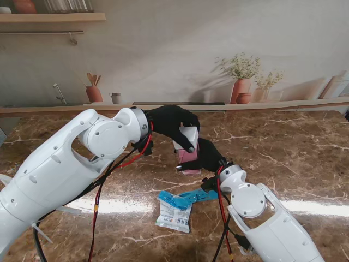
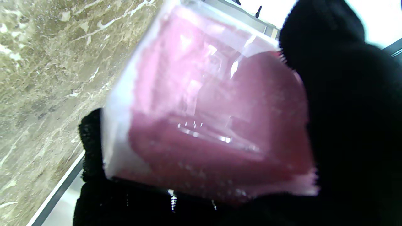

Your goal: Fill the seasoning bottle

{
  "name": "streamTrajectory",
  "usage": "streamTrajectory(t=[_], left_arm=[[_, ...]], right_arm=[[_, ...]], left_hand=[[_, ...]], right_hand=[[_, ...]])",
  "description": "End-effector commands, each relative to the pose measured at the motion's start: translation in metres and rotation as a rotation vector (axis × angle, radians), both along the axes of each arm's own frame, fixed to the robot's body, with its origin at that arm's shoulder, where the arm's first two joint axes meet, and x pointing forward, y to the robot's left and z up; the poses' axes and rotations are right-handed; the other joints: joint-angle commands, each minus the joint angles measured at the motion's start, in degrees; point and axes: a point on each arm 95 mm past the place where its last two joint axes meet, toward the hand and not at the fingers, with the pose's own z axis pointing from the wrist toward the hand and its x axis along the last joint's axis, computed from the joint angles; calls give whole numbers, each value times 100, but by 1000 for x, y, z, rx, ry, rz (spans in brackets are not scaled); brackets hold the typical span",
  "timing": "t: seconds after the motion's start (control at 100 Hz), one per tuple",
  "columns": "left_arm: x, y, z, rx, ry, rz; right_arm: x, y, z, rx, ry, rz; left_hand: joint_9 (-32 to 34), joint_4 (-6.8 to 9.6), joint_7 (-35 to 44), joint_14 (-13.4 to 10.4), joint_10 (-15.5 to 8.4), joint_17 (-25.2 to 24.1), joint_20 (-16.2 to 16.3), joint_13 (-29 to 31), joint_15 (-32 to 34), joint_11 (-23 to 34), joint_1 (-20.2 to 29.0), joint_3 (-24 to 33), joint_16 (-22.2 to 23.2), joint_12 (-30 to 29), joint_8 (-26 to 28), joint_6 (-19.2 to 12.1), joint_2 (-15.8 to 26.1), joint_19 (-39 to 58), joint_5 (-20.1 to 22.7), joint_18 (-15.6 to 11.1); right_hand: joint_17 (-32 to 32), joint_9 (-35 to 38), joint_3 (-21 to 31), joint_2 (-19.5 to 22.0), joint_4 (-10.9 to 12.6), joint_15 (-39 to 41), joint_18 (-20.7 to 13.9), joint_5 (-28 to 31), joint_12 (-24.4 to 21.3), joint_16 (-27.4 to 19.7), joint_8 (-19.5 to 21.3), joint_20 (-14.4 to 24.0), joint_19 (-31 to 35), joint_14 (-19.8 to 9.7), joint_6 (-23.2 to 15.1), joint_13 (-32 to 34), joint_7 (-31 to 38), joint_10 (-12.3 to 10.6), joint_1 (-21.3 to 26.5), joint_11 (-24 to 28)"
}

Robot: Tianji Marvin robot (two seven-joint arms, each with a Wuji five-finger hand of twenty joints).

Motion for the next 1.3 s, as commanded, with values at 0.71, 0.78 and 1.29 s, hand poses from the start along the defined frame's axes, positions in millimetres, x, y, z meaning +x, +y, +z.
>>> streamTrajectory(t=[0.71, 0.78, 1.29], left_arm=[[2, 4, 0, 44, 62, -42], [2, 5, 2, 62, 74, -62], [-2, 17, 9, 37, 165, -70]], right_arm=[[-9, 13, 17, 142, 47, -23], [-9, 14, 18, 145, 45, -22], [-7, 14, 19, 138, 46, -14]], left_hand=[[-195, 3, -209, -388, -1230, -830, -101, -1038, -1199, -120, 942, 4020, 562, -1123, -255, -1712, 542, -938, 722, -199], [-491, 191, -522, -505, -1306, -996, -168, -1374, -1438, -248, 861, 4348, 41, -1573, -384, -1845, 545, -1212, 492, -292], [-3553, 357, -2202, -445, -1030, -1574, 184, -3030, -2046, -759, -1516, 2337, -1489, -2307, -1231, -1618, -105, -3137, -1346, -567]], right_hand=[[281, 749, 1758, 2550, -175, 3211, -681, 1007, 302, 636, -105, 238, 615, -1421, -671, 821, 1103, -69, 1726, 817], [281, 743, 1758, 2553, -176, 3212, -681, 1008, 303, 636, -106, 237, 615, -1421, -669, 820, 1106, -66, 1726, 814], [262, 747, 1783, 2543, -181, 3213, -669, 1038, 318, 637, -90, 236, 606, -1413, -685, 808, 1116, -76, 1734, 819]])
